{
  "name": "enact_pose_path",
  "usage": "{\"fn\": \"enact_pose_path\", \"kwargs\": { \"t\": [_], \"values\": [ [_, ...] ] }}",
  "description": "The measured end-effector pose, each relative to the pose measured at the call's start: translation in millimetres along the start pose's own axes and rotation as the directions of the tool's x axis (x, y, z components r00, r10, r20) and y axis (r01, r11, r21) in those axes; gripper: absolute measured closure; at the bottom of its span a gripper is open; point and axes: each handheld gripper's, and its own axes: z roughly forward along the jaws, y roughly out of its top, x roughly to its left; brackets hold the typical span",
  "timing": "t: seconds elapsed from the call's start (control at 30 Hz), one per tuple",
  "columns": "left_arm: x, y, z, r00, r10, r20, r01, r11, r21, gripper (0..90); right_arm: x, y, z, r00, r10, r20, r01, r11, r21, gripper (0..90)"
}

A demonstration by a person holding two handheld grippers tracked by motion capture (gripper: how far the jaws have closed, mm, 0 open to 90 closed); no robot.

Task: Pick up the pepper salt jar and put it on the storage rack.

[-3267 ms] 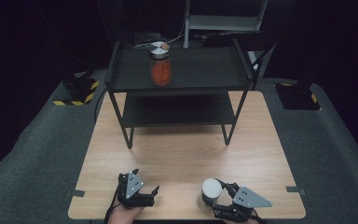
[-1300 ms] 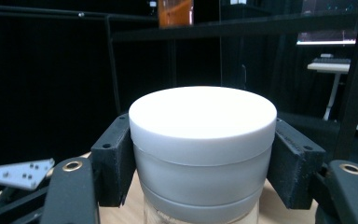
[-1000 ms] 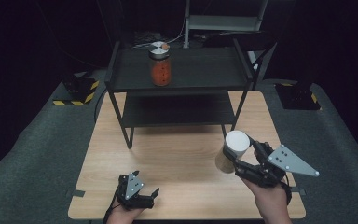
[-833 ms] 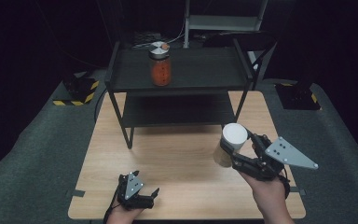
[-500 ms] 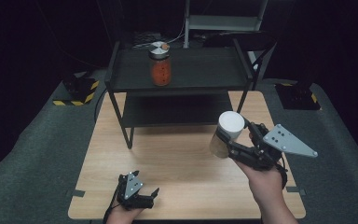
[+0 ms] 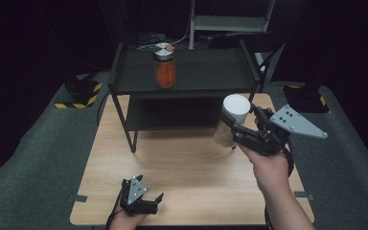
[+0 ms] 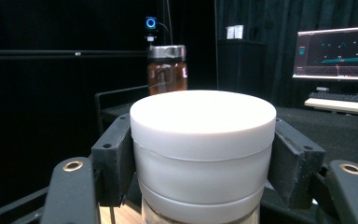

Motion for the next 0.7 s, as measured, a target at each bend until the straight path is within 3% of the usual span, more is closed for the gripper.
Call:
{"fn": "enact_pose_path", "kwargs": {
  "t": [0.7],
  "values": [
    [2.4, -1.4, -0.3, 0.9998, -0.015, 0.009, 0.015, 0.9999, -0.007, 0.4, -6.0, 35.4, 28.2, 0.9992, 0.0, 0.041, 0.001, 1.0, -0.018, 33.1]
  ]
}}
